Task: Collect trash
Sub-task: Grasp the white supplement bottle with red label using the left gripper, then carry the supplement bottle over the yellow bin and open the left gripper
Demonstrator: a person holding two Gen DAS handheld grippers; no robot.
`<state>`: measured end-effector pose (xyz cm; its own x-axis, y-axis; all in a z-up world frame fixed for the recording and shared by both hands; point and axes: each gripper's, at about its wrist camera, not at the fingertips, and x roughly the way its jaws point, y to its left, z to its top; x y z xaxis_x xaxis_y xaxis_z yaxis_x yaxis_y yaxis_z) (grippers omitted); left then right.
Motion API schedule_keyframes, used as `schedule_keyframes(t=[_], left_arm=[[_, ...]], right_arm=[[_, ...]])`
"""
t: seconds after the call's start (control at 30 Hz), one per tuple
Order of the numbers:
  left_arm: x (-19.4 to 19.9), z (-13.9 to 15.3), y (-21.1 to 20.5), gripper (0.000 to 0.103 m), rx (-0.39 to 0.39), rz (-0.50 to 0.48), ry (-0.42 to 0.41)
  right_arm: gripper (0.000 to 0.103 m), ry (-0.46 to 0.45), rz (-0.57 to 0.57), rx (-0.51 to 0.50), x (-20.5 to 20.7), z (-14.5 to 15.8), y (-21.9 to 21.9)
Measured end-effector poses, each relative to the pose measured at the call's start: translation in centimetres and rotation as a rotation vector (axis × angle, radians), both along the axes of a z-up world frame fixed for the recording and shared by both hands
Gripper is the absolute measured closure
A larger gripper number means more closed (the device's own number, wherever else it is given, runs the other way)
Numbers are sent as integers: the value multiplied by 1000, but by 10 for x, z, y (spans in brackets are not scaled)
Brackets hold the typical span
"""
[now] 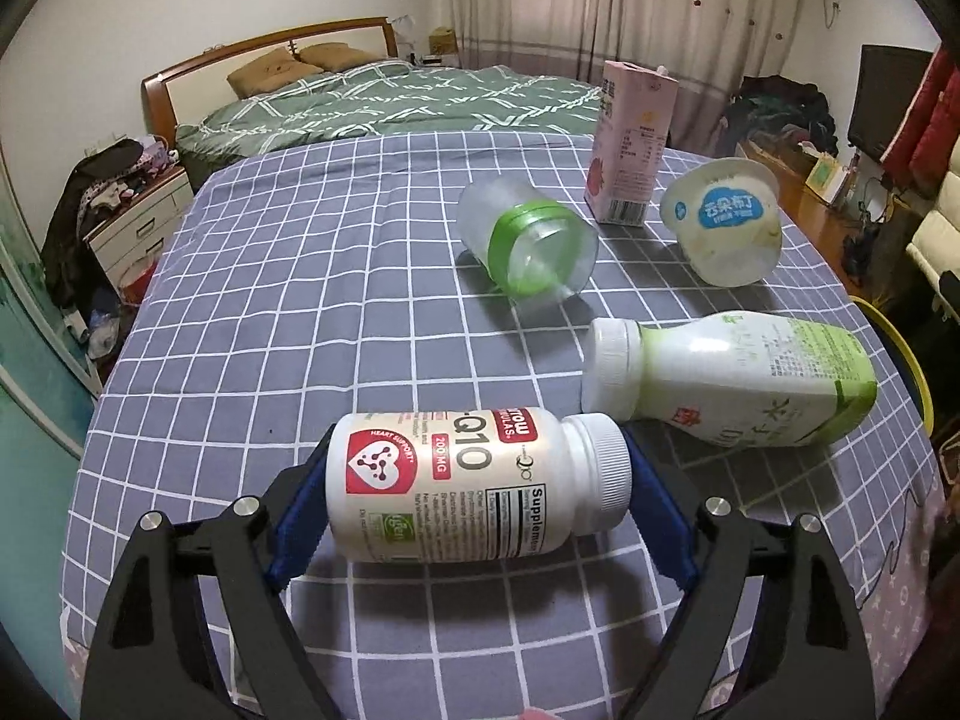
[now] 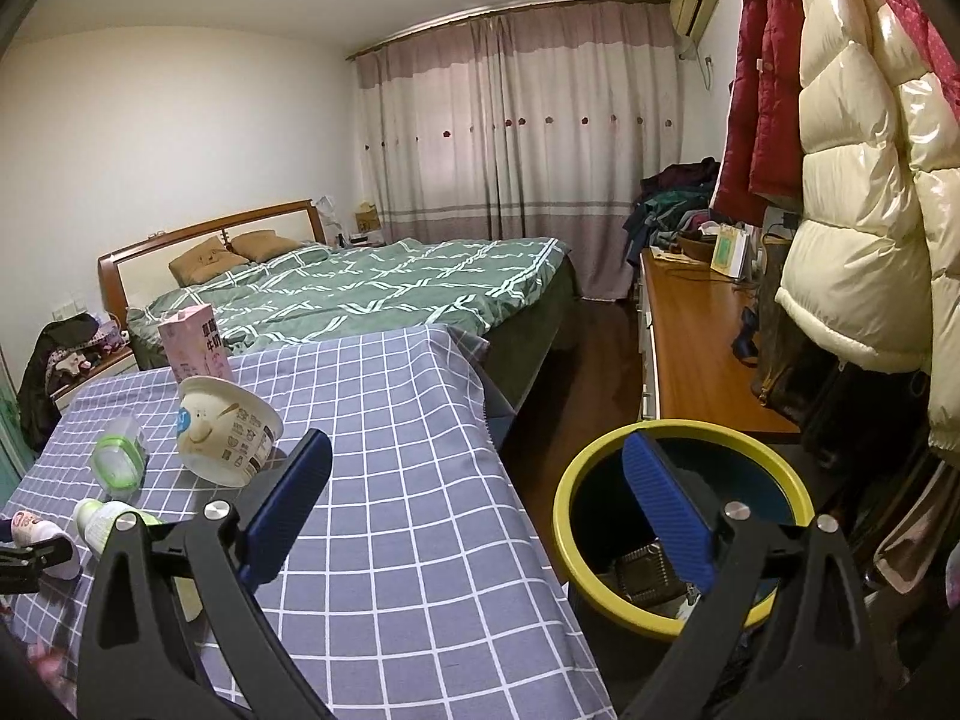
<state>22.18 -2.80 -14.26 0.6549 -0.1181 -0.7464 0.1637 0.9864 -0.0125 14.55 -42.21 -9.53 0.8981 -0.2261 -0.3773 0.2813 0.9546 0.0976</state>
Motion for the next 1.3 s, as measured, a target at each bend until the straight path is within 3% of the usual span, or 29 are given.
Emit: schedule_keyframes(t=[0.23, 0.5, 0.67, 0.93, 1.17, 1.3], left_arm=[[-22, 28, -4, 18, -30, -34, -47], [-42, 82, -58, 18, -74, -210, -116], [-35, 94, -130, 18, -90, -381, -102], [-19, 87, -285, 18, -71, -637, -46], [2, 55, -401, 18, -58, -744, 26], [9, 38, -445, 18, -67, -773, 62]], right_arm=[[10, -61, -26, 7, -11, 2, -2], [10, -46, -86, 28, -45, 2, -36], [10, -40, -173, 27, -84, 3, -73], [10, -69, -304, 60, -131, -5, -120], [10, -49, -356, 111, -147, -21, -150], [10, -29, -379, 132, -154, -31, -163]])
